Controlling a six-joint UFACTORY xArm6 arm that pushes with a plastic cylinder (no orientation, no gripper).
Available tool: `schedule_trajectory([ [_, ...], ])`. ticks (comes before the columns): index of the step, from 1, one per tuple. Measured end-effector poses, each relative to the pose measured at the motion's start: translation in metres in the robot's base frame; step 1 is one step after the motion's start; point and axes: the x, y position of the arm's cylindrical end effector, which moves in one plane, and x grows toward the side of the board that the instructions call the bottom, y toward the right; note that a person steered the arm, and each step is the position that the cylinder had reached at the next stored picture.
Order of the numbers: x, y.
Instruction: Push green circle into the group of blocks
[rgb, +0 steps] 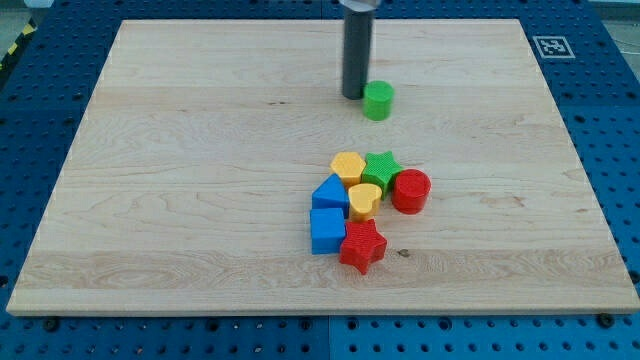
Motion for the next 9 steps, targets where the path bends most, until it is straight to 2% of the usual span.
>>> schedule_trajectory([
  [2, 0.026, 0.075],
  [3, 0.053, 0.101],
  [7, 0.160, 0.136],
  [8, 0.153, 0.147],
  [9, 0.105, 0.150],
])
